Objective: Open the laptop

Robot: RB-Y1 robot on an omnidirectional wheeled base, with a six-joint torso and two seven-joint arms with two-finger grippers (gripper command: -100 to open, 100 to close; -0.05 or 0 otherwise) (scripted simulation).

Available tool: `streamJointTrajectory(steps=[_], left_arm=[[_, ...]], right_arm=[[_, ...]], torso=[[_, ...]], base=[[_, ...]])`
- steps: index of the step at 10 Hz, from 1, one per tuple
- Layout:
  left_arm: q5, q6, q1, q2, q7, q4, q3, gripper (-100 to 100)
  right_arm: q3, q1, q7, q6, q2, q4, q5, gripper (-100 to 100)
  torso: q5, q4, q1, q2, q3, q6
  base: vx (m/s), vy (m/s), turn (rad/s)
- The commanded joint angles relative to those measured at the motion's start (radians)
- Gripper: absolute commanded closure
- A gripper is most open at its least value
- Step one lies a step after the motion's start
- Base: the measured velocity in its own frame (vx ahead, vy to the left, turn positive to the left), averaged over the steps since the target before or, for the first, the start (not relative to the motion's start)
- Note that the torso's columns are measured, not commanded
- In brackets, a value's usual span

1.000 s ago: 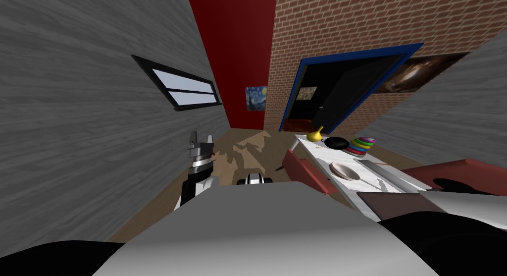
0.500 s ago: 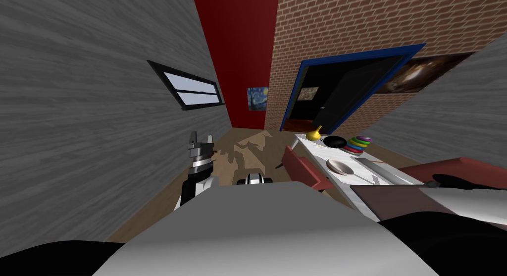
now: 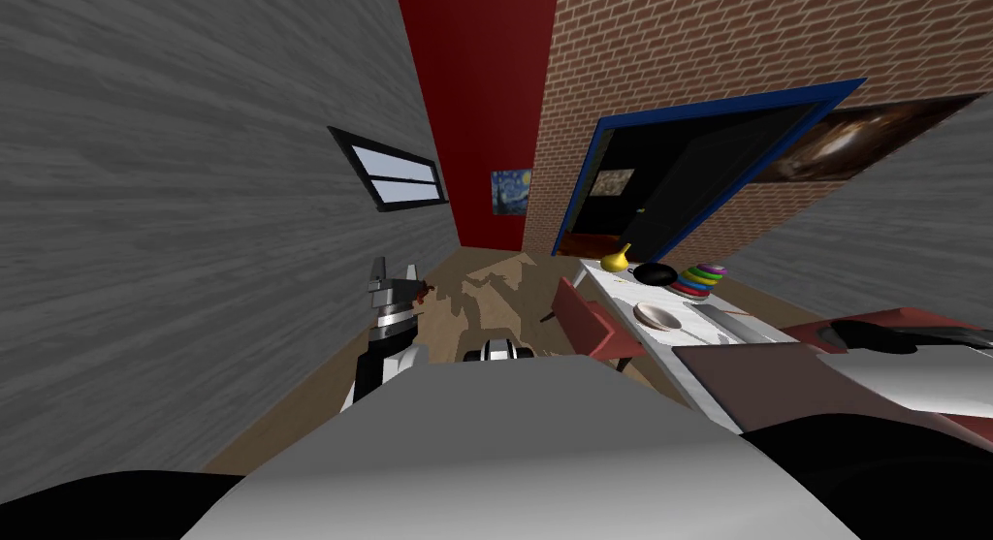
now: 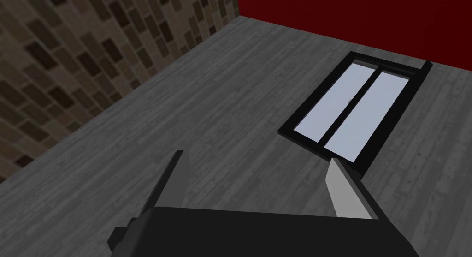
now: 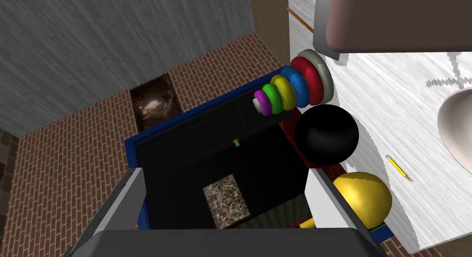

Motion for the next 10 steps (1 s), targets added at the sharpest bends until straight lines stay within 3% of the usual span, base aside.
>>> streamJointTrajectory(steps=[1, 6, 10], left_arm=[[0.0, 0.0, 0.0, 0.0, 0.0, 0.0, 0.0, 0], [0.0, 0.0, 0.0, 0.0, 0.0, 0.0, 0.0, 0], [0.0, 0.0, 0.0, 0.0, 0.0, 0.0, 0.0, 0]], right_arm=[[0.009, -0.003, 0.037, -0.063, -0.014, -0.03, 0.047, -100], [0.029, -0.008, 0.09, -0.131, -0.017, -0.066, 0.094, -100], [0.072, -0.017, 0.175, -0.218, 0.01, -0.121, 0.152, -100]], torso=[[0.0, 0.0, 0.0, 0.001, 0.001, 0.0], [0.0, 0.0, 0.001, 0.001, 0.001, 0.0], [0.001, 0.001, 0.003, 0.004, 0.002, 0.0]], base=[[-0.265, 0.01, 0.1], [-0.194, 0.012, 0.056], [-0.241, -0.046, 0.063]])
